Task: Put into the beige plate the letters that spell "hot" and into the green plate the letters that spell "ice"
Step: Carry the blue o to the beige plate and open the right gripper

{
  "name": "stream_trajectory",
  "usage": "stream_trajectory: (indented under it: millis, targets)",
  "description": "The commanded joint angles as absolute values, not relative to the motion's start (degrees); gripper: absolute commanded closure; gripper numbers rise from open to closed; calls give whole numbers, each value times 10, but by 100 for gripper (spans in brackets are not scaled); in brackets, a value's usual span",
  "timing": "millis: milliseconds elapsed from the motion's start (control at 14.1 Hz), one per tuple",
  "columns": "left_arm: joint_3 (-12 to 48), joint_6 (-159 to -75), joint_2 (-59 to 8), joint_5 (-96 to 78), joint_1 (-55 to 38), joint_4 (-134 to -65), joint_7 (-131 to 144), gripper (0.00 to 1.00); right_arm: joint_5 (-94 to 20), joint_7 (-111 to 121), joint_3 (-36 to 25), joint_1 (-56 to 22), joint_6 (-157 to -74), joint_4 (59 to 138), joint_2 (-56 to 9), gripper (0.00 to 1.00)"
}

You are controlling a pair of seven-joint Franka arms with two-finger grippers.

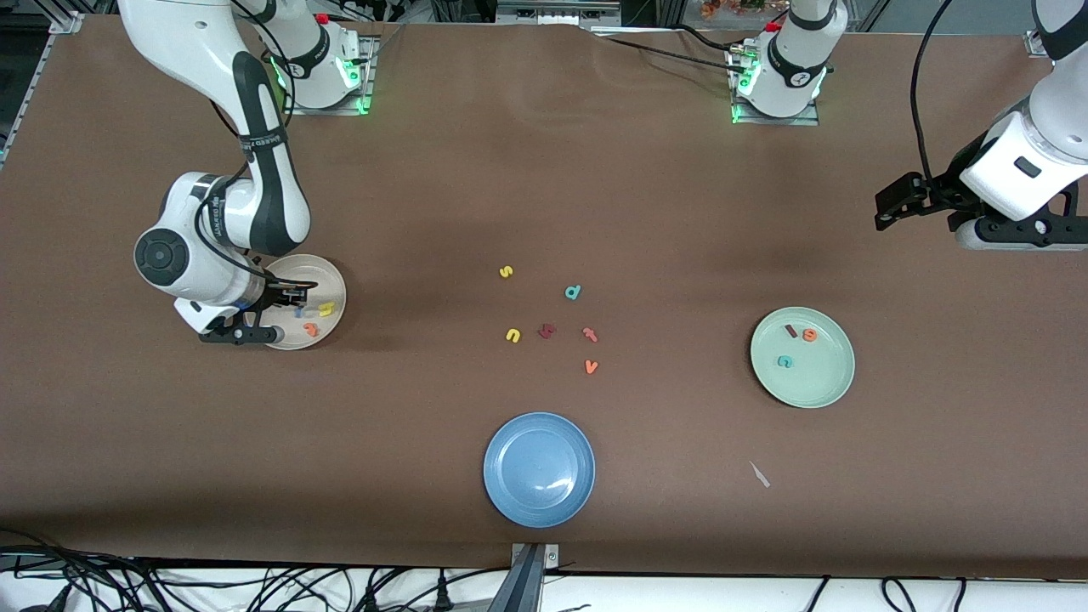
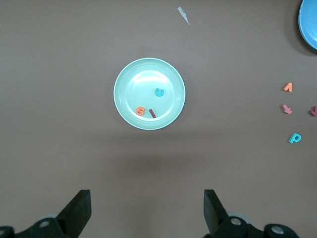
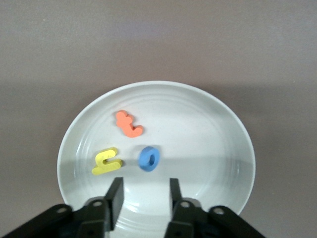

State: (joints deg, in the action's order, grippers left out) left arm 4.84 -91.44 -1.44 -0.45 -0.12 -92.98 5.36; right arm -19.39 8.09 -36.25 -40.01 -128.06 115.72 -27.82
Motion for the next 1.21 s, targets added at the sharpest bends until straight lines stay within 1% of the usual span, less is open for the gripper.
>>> stream_trajectory:
  millis: [0, 142, 355, 710, 852, 923, 994, 1136]
  targets:
    - [52, -901, -24, 5, -3, -910, 48, 0, -202, 35, -362, -403, -1196, 1098, -268, 0]
    - [52, -901, -24, 5, -3, -910, 48, 0, -202, -8, -360, -407, -1158, 1051, -276, 0]
    - [52, -901, -24, 5, -3, -910, 48, 0, -202, -77, -350, -409, -1120, 1000, -285, 0]
    - [51, -901, -24, 4, -5, -910, 48, 0, -200, -158, -345, -432, -1093, 955, -294, 0]
    - [51, -901, -24, 4, -5, -910, 48, 0, -192, -154, -345, -425, -1054, 923, -300, 0]
    - [51, -901, -24, 4, -5, -910, 48, 0, -181, -149, -340, -407, -1046, 916, -297, 0]
    - [51, -901, -24, 4, -5, -910, 48, 0, -164, -135, -311, -382, -1044, 918, -282, 0]
    - [51, -901, -24, 4, -5, -910, 48, 0, -99, -122, -202, -277, -1044, 946, -215, 0]
